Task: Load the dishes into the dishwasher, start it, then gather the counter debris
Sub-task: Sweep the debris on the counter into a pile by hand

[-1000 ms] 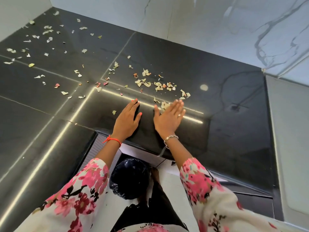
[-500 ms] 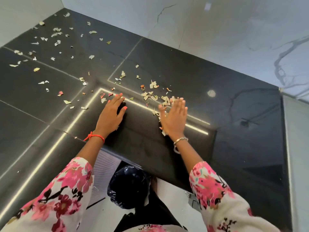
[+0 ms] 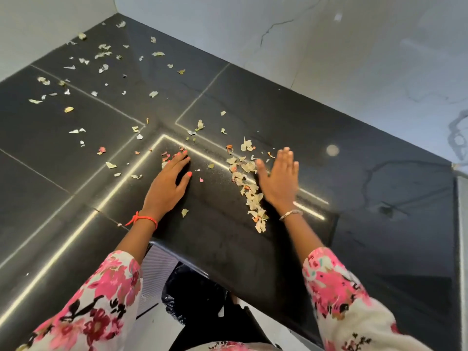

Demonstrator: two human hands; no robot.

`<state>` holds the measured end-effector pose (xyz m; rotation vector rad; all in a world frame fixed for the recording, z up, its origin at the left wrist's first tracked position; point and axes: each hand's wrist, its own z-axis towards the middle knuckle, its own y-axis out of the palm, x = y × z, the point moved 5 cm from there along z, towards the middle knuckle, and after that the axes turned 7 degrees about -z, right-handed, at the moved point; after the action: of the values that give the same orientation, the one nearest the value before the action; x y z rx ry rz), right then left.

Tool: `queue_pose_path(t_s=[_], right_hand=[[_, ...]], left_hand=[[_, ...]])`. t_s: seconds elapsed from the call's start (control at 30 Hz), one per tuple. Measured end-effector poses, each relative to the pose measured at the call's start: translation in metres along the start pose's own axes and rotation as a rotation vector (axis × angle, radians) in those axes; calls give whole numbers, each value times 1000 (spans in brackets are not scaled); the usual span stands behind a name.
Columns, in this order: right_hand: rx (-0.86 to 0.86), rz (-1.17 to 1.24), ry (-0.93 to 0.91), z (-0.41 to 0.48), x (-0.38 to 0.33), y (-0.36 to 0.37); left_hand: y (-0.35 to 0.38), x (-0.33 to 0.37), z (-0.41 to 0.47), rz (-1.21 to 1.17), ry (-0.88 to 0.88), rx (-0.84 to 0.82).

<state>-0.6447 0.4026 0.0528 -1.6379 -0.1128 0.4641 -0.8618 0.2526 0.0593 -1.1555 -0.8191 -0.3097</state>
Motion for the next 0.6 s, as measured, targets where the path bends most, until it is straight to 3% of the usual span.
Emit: queue_pose_path(t_s=[0.13, 0.23, 0.3, 0.43, 0.5, 0.6], right_hand=[[-109, 179, -267, -34, -74, 17], [-40, 316, -286, -7, -68, 2], [15, 195, -214, 29, -45, -7], [-79, -24, -144, 69, -29, -1], [-110, -59, -275, 55, -59, 9], [-229, 82, -549, 12, -109, 17]], left_hand=[[-2, 0, 0, -17, 11, 31], [-3, -2, -1, -16, 5, 70], [-5, -3, -1, -3, 0, 91], [-4, -4, -1, 6, -10, 89], [-4, -4, -1, 9, -21, 88], [-4, -3, 0, 19, -34, 96]])
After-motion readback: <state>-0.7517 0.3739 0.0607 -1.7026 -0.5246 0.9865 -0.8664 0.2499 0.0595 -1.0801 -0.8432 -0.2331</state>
